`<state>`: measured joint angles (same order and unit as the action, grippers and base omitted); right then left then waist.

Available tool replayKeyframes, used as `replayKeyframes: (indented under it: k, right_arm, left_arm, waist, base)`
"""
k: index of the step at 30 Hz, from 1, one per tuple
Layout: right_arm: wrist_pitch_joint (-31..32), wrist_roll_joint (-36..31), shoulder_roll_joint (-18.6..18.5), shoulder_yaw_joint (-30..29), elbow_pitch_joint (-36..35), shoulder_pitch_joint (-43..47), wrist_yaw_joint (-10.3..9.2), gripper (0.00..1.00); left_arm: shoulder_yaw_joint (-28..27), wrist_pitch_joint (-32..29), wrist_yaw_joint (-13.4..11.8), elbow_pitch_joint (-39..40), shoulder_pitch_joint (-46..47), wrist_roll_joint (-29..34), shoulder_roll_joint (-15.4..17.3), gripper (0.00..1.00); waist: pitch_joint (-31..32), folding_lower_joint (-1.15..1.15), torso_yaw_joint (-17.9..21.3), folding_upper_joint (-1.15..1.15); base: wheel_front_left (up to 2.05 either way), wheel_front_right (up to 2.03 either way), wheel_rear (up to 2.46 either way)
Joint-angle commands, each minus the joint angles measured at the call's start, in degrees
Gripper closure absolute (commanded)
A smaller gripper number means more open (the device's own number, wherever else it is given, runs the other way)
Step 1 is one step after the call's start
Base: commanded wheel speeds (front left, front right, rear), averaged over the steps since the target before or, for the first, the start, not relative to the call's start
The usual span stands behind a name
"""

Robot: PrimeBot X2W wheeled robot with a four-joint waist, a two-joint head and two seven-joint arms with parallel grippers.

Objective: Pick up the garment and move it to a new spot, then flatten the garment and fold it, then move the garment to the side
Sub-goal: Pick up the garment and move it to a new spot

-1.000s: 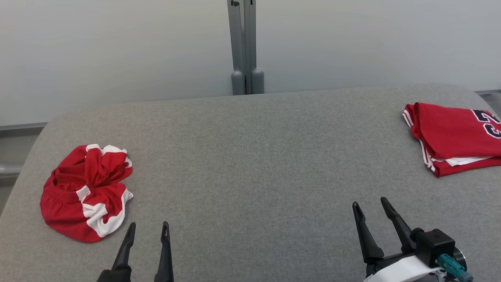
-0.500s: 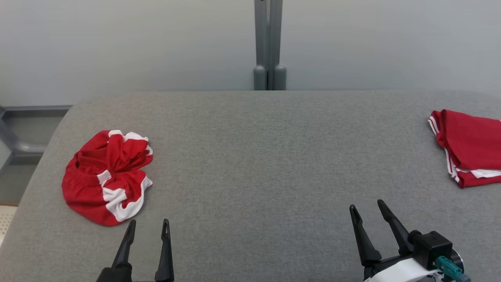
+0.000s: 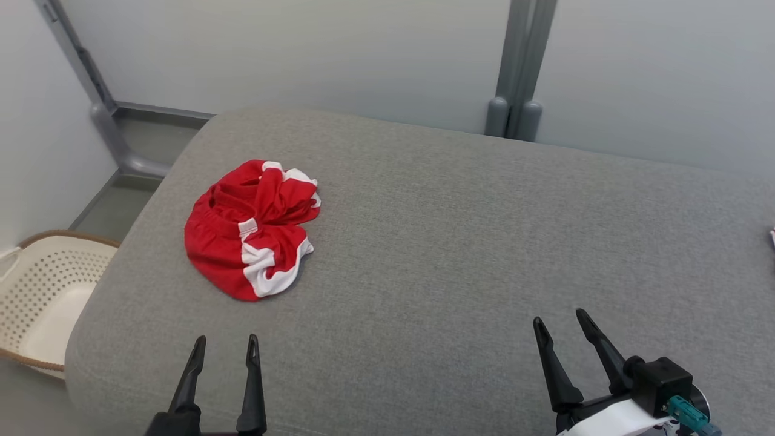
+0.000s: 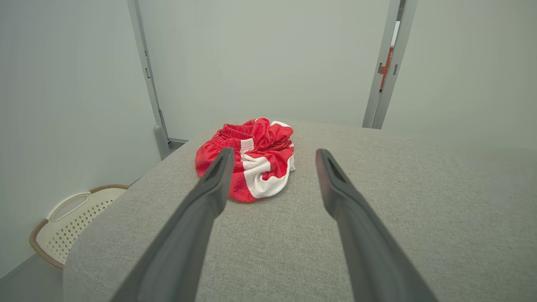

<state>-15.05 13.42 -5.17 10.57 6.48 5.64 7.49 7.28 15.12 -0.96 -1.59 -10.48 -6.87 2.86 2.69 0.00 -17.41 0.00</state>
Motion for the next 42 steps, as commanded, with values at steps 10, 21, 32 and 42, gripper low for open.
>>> replayKeyframes:
  k: [10, 21, 32, 42]
  right_arm:
    - [-0.16, 0.11, -0.05, 0.51, 0.22, 0.42, 0.01, 0.00]
    - [-0.16, 0.05, -1.08, 0.92, 0.27, -0.26, 0.01, 0.00]
    - [-0.16, -1.27, -6.07, 0.18, -1.41, -4.26, 0.01, 0.00]
    - [-0.16, -2.16, -13.74, -1.55, -4.54, -9.01, 0.01, 0.00]
  left_arm:
    - [-0.52, 0.00, -0.19, 0.74, -0.42, 0.02, 0.07, 0.00]
    - [0.18, 0.01, -0.79, 1.77, 0.32, -0.83, 0.07, 0.00]
    - [1.41, 0.01, 1.36, 1.84, 10.13, -1.19, 0.06, 0.00]
    - [0.86, -0.01, 6.08, -6.85, 30.71, 2.28, 2.92, 0.00]
  waist:
    - [-0.47, 0.00, -8.89, 0.00]
    - [-2.70, 0.00, -11.14, 0.00]
    - [-13.39, 0.00, -11.05, 0.00]
    - [-26.68, 0.00, -9.73, 0.00]
  base:
    - [0.00, 0.00, 0.00]
    - [0.00, 0.00, 0.00]
    - [0.00, 0.00, 0.00]
    - [0.00, 0.00, 0.00]
